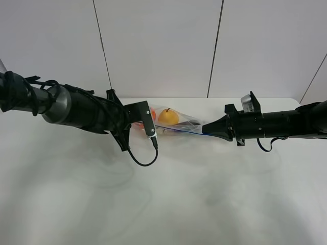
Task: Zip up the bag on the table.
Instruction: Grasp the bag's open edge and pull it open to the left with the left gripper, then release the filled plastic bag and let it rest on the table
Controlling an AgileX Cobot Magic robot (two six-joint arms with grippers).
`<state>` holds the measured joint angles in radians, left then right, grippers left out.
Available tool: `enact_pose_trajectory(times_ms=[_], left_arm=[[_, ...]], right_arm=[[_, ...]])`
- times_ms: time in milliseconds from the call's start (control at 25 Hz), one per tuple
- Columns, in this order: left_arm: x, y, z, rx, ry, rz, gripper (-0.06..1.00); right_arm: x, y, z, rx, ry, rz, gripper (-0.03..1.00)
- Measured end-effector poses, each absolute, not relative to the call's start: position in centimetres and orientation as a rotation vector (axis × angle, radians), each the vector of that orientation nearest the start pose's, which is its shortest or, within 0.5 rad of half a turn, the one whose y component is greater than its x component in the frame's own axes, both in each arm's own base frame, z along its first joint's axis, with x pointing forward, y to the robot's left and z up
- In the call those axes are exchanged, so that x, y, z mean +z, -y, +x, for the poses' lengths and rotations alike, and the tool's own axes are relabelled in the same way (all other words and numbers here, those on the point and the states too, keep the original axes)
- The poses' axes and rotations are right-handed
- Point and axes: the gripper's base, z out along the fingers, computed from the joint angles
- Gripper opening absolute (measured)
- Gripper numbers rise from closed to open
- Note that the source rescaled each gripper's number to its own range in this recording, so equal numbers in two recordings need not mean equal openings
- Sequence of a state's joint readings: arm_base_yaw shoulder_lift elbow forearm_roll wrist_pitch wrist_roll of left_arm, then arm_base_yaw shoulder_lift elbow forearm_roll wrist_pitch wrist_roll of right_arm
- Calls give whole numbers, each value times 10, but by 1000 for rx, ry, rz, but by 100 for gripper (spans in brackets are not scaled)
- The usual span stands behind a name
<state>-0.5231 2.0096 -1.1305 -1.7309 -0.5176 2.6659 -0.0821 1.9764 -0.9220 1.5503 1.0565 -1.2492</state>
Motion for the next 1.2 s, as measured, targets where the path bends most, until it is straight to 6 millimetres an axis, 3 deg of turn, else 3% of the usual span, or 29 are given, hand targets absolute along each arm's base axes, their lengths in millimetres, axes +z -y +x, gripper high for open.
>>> enact_pose_trajectory(times_ms=[400, 800, 880, 1000, 1080, 1200], left_arm=[[138, 119, 381, 836, -2089, 1339, 0], [136, 111, 385, 795, -2108, 1307, 1], [137, 106, 385, 833, -2137, 1261, 10], [139, 85, 387, 940, -2211, 1147, 39], [140, 83, 387, 925, -2235, 1069, 55], [142, 84, 389, 875, -2263, 922, 63]], right_arm=[[135, -52, 336, 1409, -2370, 18, 0], [135, -53, 337, 1413, -2369, 18, 0], [134, -53, 336, 1401, -2380, 7, 0], [132, -49, 336, 1372, -2396, 6, 0], [132, -49, 336, 1371, -2397, 2, 0], [132, -49, 336, 1368, -2398, 1, 0]])
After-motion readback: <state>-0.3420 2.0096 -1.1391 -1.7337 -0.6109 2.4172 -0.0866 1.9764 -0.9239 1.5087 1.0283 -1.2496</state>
